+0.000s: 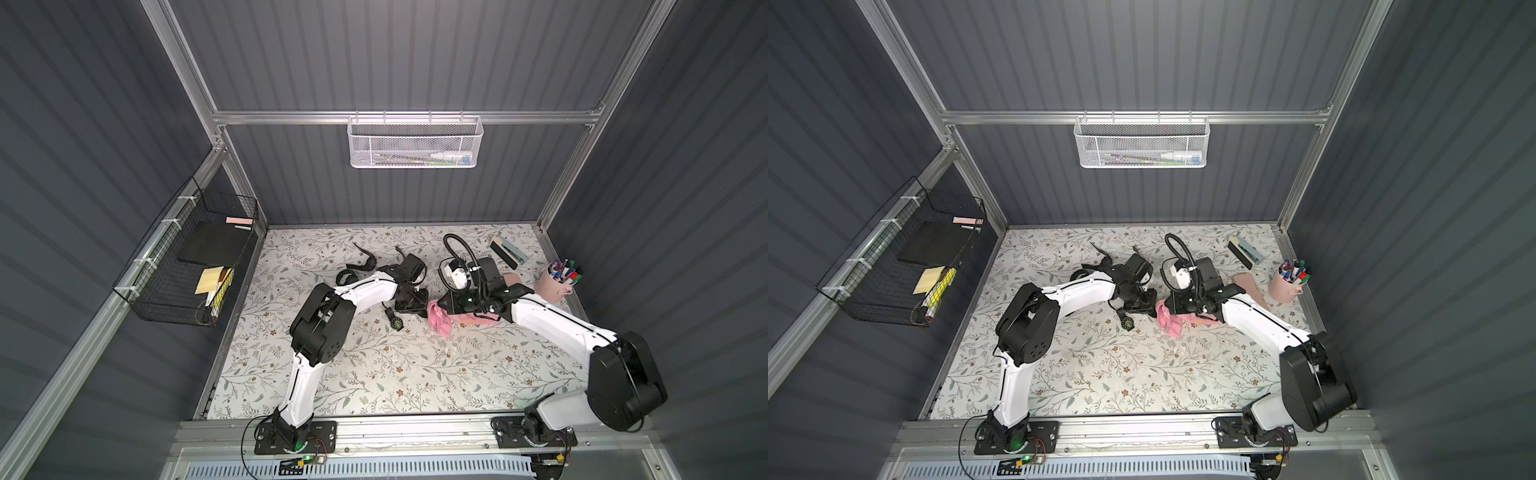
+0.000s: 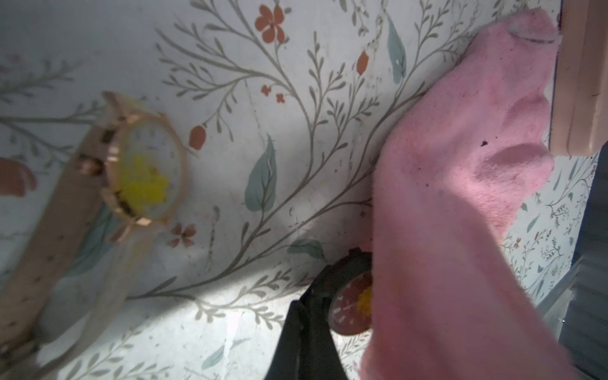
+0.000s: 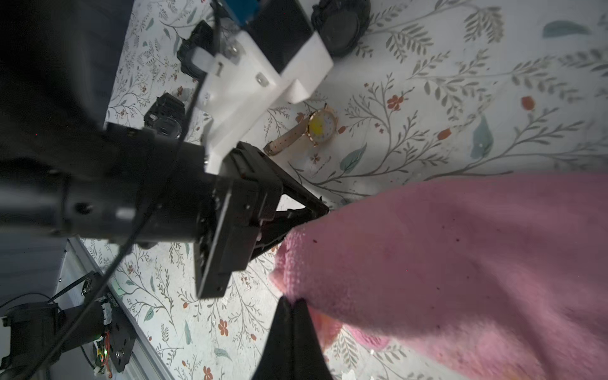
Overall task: Wipe the watch dial
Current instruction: Wipe the dirt from the watch dial.
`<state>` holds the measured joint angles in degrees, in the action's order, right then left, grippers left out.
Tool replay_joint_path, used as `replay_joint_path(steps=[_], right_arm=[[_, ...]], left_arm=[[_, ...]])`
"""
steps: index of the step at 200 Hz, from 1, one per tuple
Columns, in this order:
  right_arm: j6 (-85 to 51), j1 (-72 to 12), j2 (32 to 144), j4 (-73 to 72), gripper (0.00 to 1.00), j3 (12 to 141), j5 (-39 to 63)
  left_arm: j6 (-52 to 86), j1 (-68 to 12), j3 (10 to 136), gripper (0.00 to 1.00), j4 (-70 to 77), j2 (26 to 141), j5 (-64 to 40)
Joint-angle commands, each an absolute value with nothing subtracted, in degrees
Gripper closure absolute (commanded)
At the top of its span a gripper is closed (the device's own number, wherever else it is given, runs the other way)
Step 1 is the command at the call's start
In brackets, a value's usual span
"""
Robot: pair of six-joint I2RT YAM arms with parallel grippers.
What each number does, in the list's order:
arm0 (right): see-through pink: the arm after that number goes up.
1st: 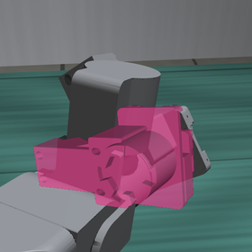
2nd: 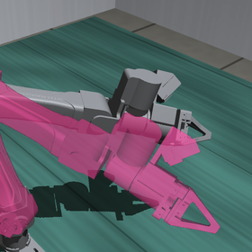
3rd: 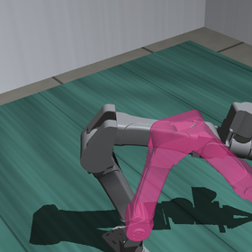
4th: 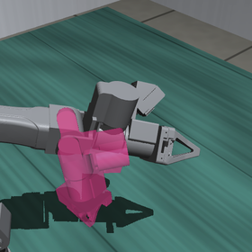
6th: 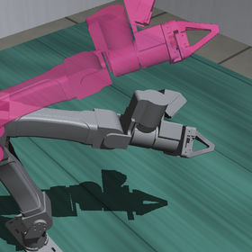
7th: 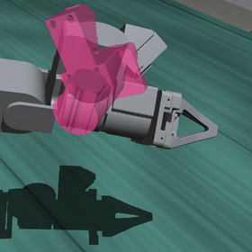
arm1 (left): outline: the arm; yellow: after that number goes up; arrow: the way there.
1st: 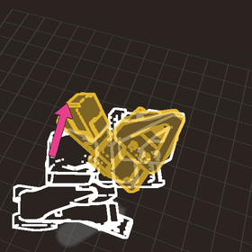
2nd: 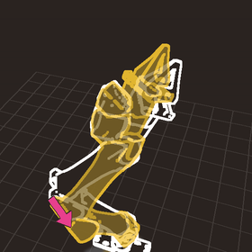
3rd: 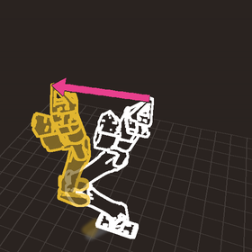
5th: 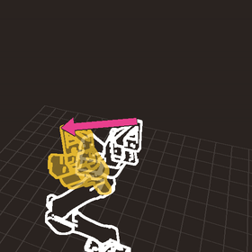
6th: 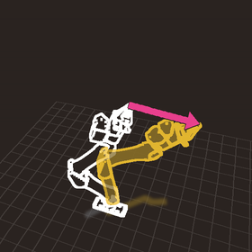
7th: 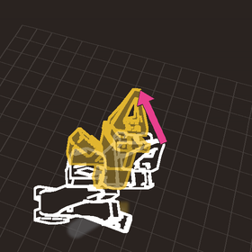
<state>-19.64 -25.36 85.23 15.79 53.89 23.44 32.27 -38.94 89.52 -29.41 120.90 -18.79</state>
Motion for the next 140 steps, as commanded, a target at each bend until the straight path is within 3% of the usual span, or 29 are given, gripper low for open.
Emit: replay_joint_path(steps=[1, 48, 80, 88, 105, 127, 140], right_arm=[[-22.0, -25.6, 88.8, 12.7, 0.97, 53.7, 24.9], [-22.9, -25.6, 95.2, 12.0, 0.97, 54.3, 25.0], [-22.4, -25.8, 99.2, 14.2, 0.91, 55.9, 24.8], [-22.2, -26.0, 100.1, 15.5, 0.87, 56.7, 23.9], [-21.7, -26.5, 100.7, 16.9, 0.64, 57.1, 21.1], [-21.6, -27.3, 100.6, 17.8, 0.47, 57.1, 15.5], [-21.4, -27.8, 100.9, 18.6, 0.42, 57.5, 12.9]], left_arm=[[33.2, -39.5, 91.3, 1.00, -30.5, 122.5, -19.3], [33.5, -39.5, 91.1, 1.00, -30.3, 122.8, -19.3], [33.9, -39.5, 91.6, 1.00, -30.2, 123.0, -19.6], [33.9, -39.5, 91.8, 1.00, -30.3, 123.1, -19.6], [33.9, -39.5, 92.0, 1.00, -30.3, 123.1, -19.6], [34.1, -39.5, 92.1, 1.00, -30.3, 123.1, -19.6], [34.2, -39.5, 92.0, 1.00, -30.1, 123.2, -19.8]])
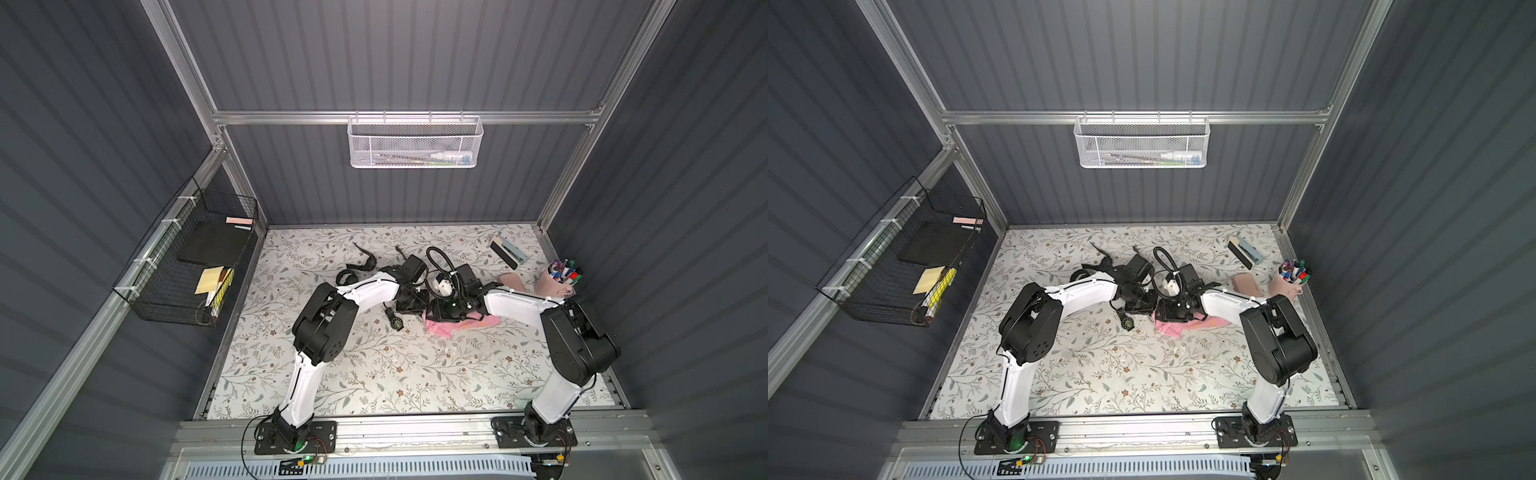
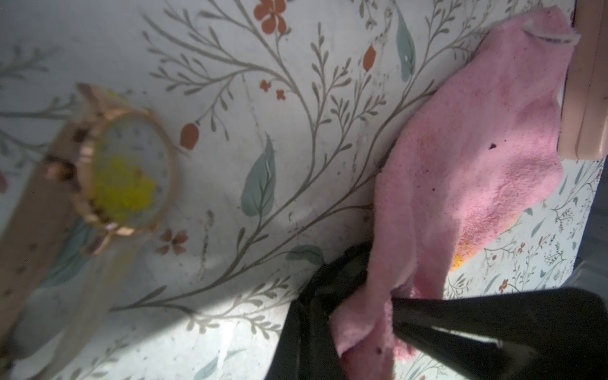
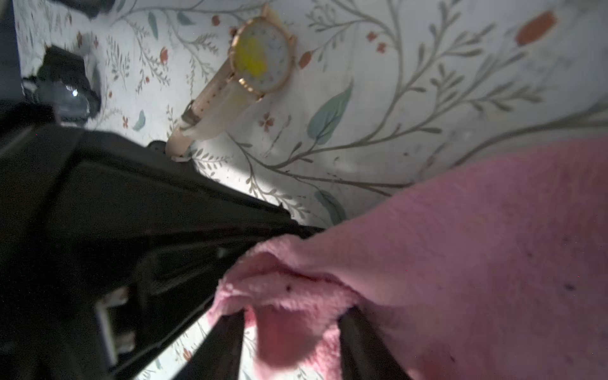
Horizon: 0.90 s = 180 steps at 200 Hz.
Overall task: Wipe the watch dial
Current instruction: Wipe the dirt from the watch dial.
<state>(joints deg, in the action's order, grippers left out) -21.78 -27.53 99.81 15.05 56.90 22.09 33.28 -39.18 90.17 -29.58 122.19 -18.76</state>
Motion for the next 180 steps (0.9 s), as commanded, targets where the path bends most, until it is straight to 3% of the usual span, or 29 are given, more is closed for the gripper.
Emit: replay_joint_path(steps=[1, 72, 96, 136, 159, 180], right_arm=[[-21.3, -27.9, 100.9, 18.7, 0.42, 57.5, 12.8], [-22.2, -28.8, 101.9, 19.6, 0.50, 56.7, 0.8], [-23.0, -28.8, 102.5, 20.2, 0.63, 57.1, -2.7], [-23.4, -28.8, 103.5, 19.5, 0.64, 56.7, -4.7], [-23.6, -28.8, 102.9, 19.4, 0.73, 55.9, -7.0], [-24.7, -28.1, 102.6, 18.8, 0.88, 54.8, -6.8]], left_arm=[[34.2, -39.5, 92.0, 1.00, -30.1, 123.2, -19.8], [34.6, -39.5, 91.6, 1.00, -30.4, 122.1, -19.7], [34.9, -39.4, 91.8, 1.00, -30.4, 121.8, -20.0], [35.2, -39.4, 91.4, 1.00, -30.5, 121.0, -20.0], [35.1, -39.5, 91.1, 1.00, -30.7, 120.6, -20.0], [35.2, -39.5, 90.9, 1.00, -30.6, 120.5, -20.0]])
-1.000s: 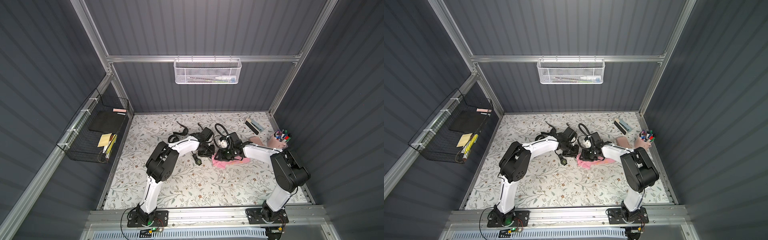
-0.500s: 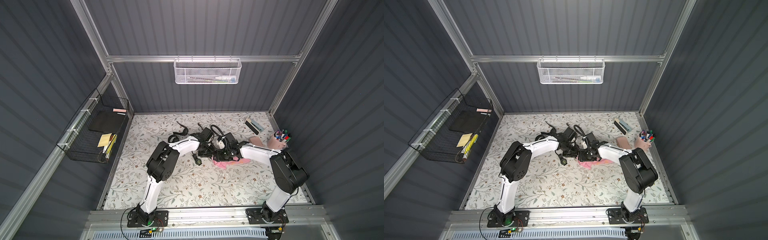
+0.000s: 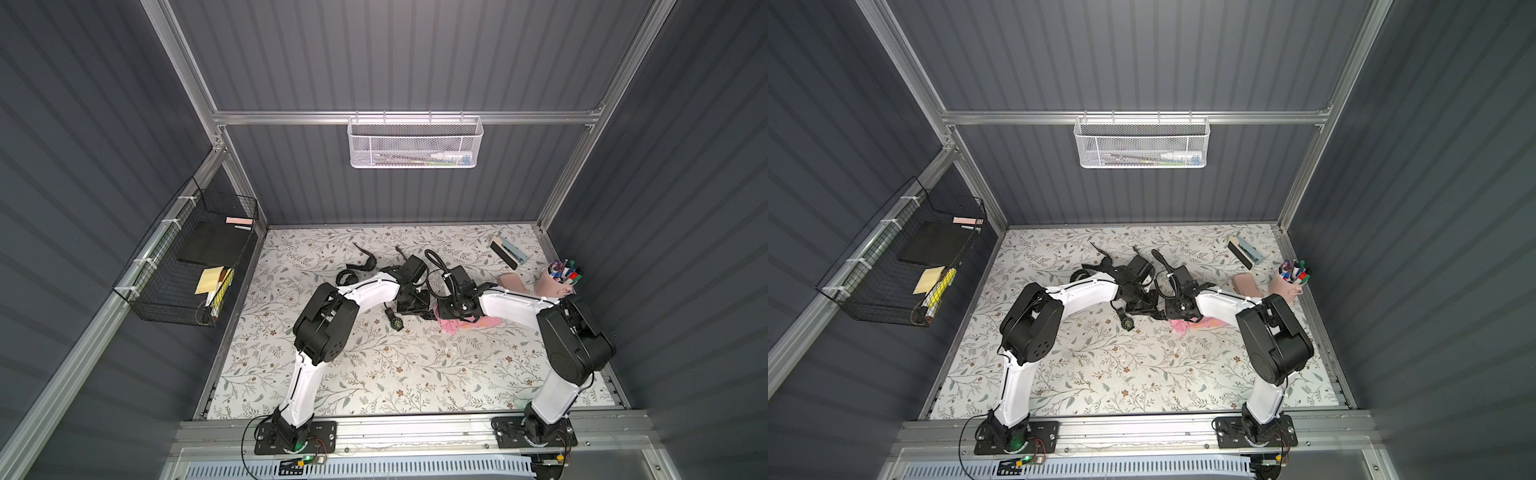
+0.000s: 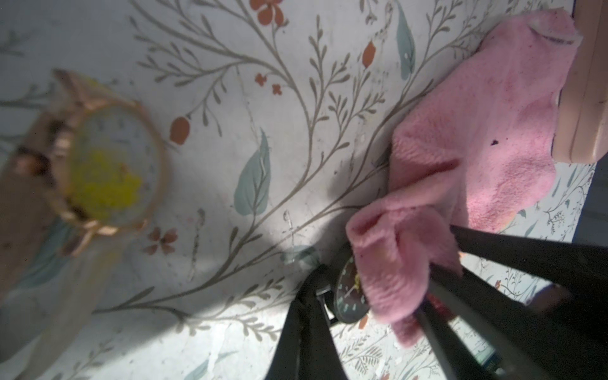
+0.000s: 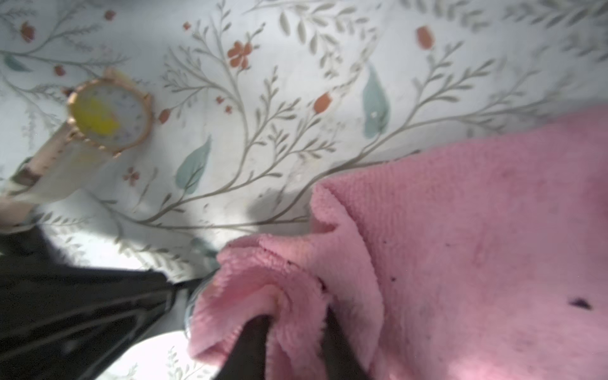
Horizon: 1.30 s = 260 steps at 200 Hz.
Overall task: Wipe the watch dial
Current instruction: Wipe the dirt from the watch dial.
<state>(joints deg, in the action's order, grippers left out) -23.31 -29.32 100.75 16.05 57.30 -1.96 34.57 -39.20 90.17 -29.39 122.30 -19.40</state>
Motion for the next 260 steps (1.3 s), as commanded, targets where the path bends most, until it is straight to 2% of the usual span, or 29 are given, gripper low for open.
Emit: replay_joint_path(steps=[1, 53, 101, 128, 178, 211, 260], right_arm=[[-24.8, -28.0, 102.5, 18.7, 0.88, 54.8, -6.7], [-24.9, -26.4, 95.2, 17.3, 1.00, 52.9, -3.8], [-21.9, -26.1, 84.8, 14.7, 1.00, 52.0, 5.3], [-21.6, -26.4, 87.7, 14.9, 1.00, 55.1, 15.7], [-23.6, -27.4, 96.7, 14.5, 1.00, 55.9, 21.4], [-24.0, -27.5, 99.8, 15.8, 1.00, 56.1, 18.7], [-27.1, -27.4, 102.9, 18.7, 1.00, 57.5, 7.5]], left_arm=[[35.2, -39.5, 90.9, 1.00, -30.6, 120.5, -20.0], [35.2, -39.5, 90.6, 1.00, -30.6, 120.3, -20.0], [35.2, -39.4, 91.4, 1.00, -30.2, 120.1, -20.0], [35.1, -39.5, 91.0, 1.00, -29.8, 119.6, -20.0], [35.5, -39.5, 89.0, 1.00, -27.7, 118.5, -20.0], [35.6, -39.5, 88.8, 1.00, -27.1, 118.3, -21.9], [35.6, -39.5, 87.7, 1.00, -26.6, 117.6, -22.4]])
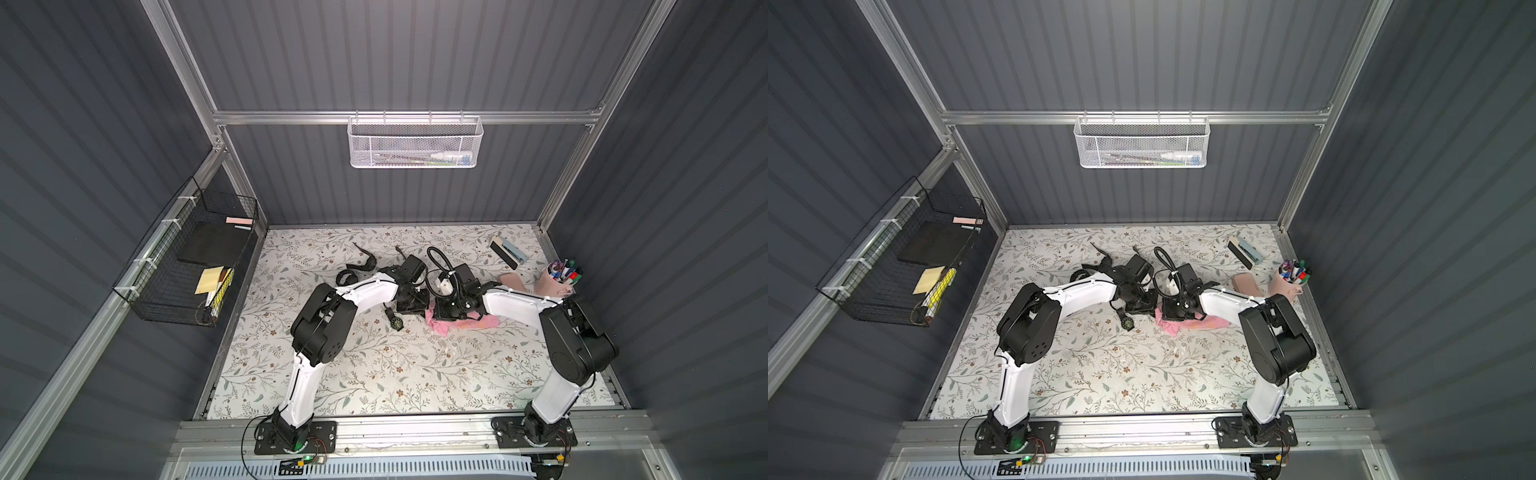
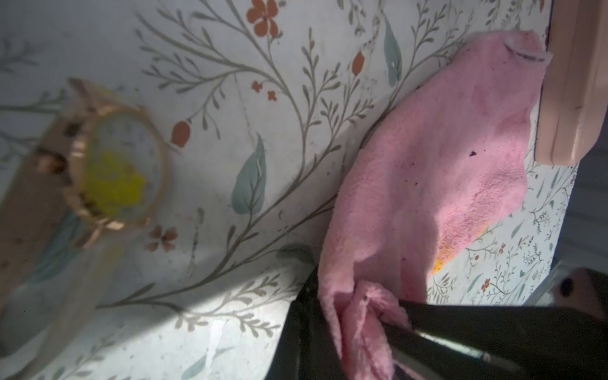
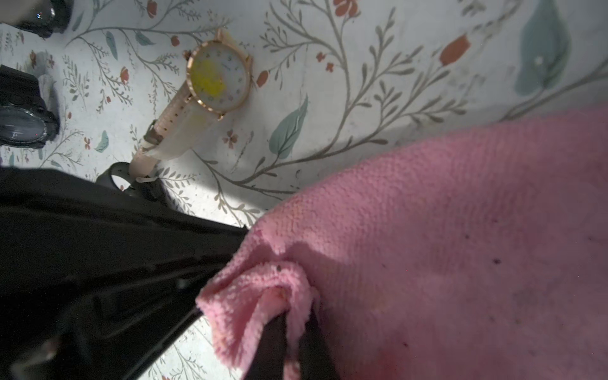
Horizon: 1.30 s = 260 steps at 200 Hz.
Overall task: Wipe the watch dial
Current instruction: Wipe the dirt from the watch dial.
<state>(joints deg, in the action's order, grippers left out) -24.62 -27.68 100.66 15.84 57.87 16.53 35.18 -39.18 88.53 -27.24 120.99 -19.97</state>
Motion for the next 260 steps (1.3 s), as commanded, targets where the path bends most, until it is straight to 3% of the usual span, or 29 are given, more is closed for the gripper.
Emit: replay_joint_path(steps=[1, 139, 199, 260], right_arm=[[-27.1, -27.4, 102.9, 18.7, 1.00, 57.5, 7.3], [-27.9, -26.3, 96.3, 22.8, 1.00, 54.5, -6.2], [-25.3, -25.6, 84.7, 16.1, 1.00, 51.7, 5.8], [-23.9, -29.4, 93.1, 16.5, 1.00, 56.5, 13.0]], left_arm=[[35.6, -39.5, 87.6, 1.00, -26.5, 117.6, -22.4], [36.6, -39.6, 83.1, 1.00, -23.6, 115.4, -22.8], [36.9, -39.5, 82.8, 1.00, -22.9, 115.7, -23.1], [37.1, -39.6, 82.9, 1.00, -22.3, 115.9, -23.2]])
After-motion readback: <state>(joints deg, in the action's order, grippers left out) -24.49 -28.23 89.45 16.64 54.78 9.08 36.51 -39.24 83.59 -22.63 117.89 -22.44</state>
